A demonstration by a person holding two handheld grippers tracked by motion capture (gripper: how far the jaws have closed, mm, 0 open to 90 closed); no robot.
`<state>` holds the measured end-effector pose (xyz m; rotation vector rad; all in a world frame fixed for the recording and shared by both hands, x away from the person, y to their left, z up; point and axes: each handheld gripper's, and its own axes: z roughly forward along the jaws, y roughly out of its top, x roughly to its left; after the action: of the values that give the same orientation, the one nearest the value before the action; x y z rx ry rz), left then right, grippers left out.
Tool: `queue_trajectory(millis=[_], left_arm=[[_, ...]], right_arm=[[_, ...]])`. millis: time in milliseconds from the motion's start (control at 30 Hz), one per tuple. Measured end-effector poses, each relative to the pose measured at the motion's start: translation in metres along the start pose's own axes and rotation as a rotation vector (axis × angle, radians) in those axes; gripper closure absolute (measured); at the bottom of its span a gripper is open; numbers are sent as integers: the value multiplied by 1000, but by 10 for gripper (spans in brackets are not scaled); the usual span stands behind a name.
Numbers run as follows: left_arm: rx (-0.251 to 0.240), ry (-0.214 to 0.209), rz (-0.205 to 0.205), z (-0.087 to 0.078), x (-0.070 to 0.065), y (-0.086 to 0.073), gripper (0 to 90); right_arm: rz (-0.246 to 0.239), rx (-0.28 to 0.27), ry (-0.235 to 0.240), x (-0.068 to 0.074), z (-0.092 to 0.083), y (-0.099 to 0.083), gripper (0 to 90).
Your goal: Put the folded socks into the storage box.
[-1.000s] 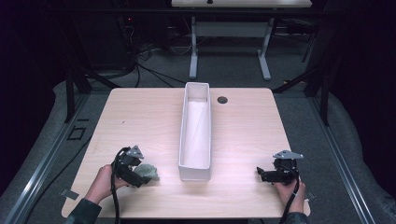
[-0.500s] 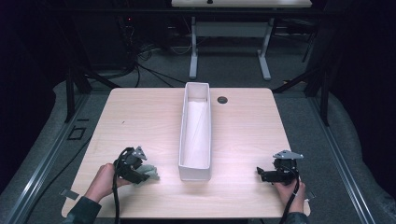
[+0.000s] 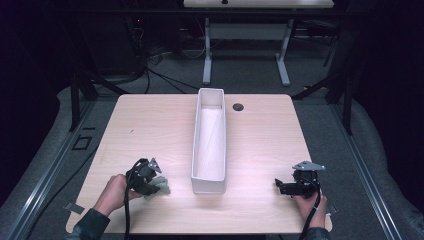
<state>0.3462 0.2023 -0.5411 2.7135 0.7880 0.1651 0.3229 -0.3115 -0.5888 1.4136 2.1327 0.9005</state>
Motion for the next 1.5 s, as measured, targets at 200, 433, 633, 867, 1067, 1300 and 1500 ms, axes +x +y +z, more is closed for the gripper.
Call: queue_trajectory(millis=[200, 433, 633, 867, 1067, 1300, 1500], left_arm=[[-24, -3, -5, -3, 1, -2, 692], [-42, 10, -11, -6, 2, -2, 694], [-51, 15, -5, -14, 2, -1, 693], [-69, 17, -9, -25, 4, 0, 693], [-79, 21, -6, -33, 6, 1, 692], [-100, 21, -10, -42, 7, 2, 691], [-101, 27, 7, -51, 8, 7, 691]], right_arm=[[-4, 1, 3, 0, 0, 0, 41], [-13, 8, 17, 1, 1, 0, 0], [-11, 9, 14, 1, 2, 1, 0], [-12, 8, 14, 1, 2, 1, 0], [-12, 8, 14, 1, 2, 1, 0], [-20, 15, 19, 2, 3, 2, 0], [-22, 8, 20, 2, 4, 3, 0]])
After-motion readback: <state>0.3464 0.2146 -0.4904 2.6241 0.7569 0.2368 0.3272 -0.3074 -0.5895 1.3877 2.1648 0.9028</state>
